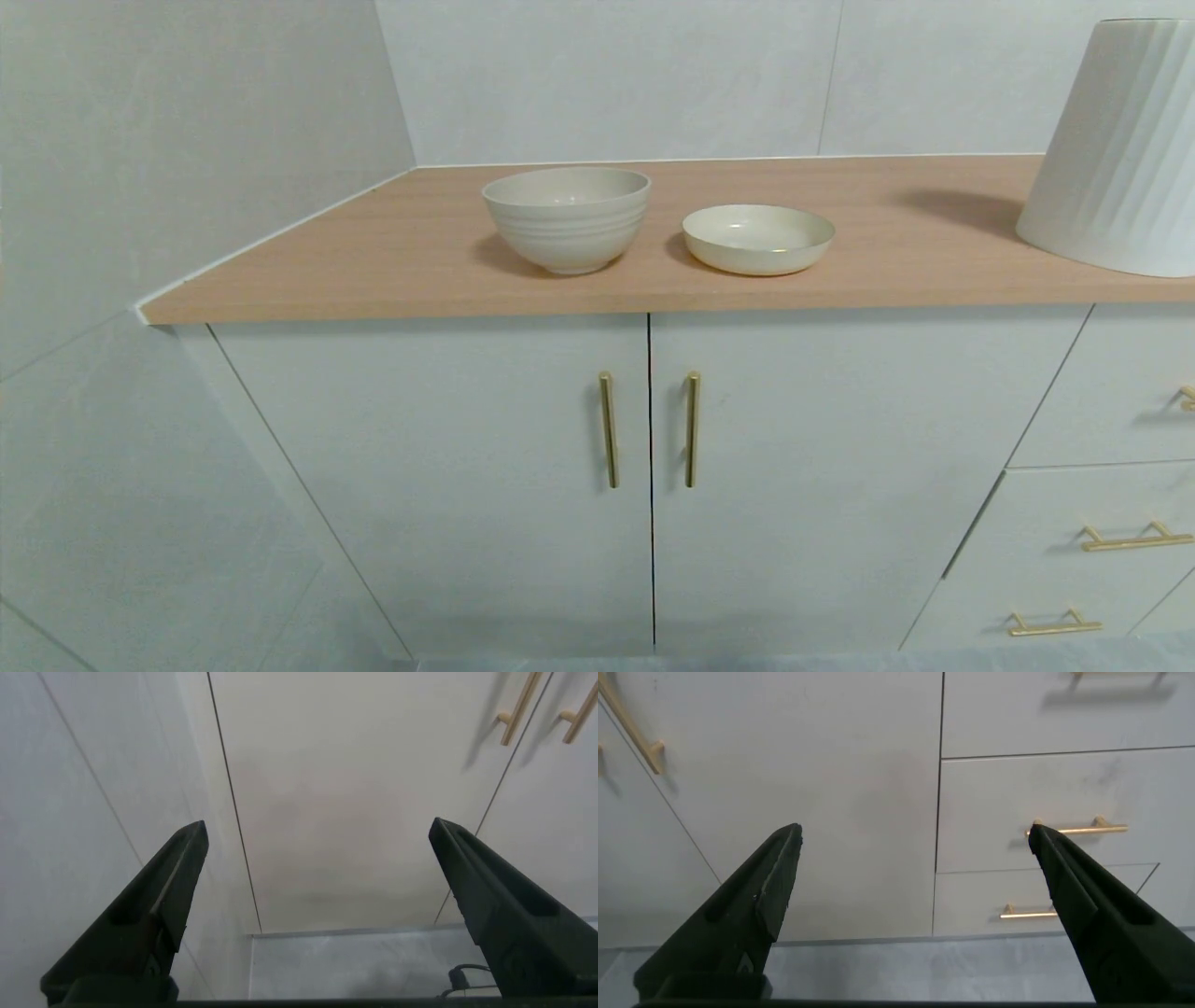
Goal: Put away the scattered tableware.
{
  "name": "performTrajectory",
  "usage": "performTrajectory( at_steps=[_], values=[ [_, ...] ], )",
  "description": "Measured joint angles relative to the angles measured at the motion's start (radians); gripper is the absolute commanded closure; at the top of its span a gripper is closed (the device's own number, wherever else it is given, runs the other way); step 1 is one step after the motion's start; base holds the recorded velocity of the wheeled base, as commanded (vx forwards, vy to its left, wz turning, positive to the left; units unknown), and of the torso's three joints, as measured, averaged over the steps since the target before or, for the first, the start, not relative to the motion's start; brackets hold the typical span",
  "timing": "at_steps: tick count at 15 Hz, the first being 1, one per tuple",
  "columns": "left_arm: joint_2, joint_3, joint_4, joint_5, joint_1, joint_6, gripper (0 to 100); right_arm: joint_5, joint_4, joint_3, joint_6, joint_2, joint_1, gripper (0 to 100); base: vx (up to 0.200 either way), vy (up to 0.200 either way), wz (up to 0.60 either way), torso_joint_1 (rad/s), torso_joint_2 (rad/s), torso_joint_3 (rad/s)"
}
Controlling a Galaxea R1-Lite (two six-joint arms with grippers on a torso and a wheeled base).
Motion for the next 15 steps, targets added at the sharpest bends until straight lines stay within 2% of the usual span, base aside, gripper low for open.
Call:
performTrajectory(
  at_steps=[5, 7, 8, 12, 15],
  values=[
    [0.0, 0.0, 0.0, 0.0, 0.0, 0.0, 0, 0.003, -0.01, -0.004, -0.02, 0.0, 0.001, 0, 0.0, 0.0, 0.0, 0.0, 0.0, 0.0],
    [0.0, 0.0, 0.0, 0.0, 0.0, 0.0, 0, 0.044, -0.066, -0.068, -0.028, 0.004, 0.001, 0, 0.0, 0.0, 0.0, 0.0, 0.0, 0.0],
    [0.0, 0.0, 0.0, 0.0, 0.0, 0.0, 0, 0.066, -0.042, -0.09, -0.029, 0.017, 0.001, 0, 0.0, 0.0, 0.0, 0.0, 0.0, 0.0],
    [0.0, 0.0, 0.0, 0.0, 0.0, 0.0, 0, 0.155, 0.041, -0.159, -0.031, 0.172, 0.01, 0, 0.0, 0.0, 0.0, 0.0, 0.0, 0.0],
    [0.0, 0.0, 0.0, 0.0, 0.0, 0.0, 0, 0.231, 0.01, -0.204, -0.032, 0.362, 0.036, 0, 0.0, 0.0, 0.0, 0.0, 0.0, 0.0]
  ],
)
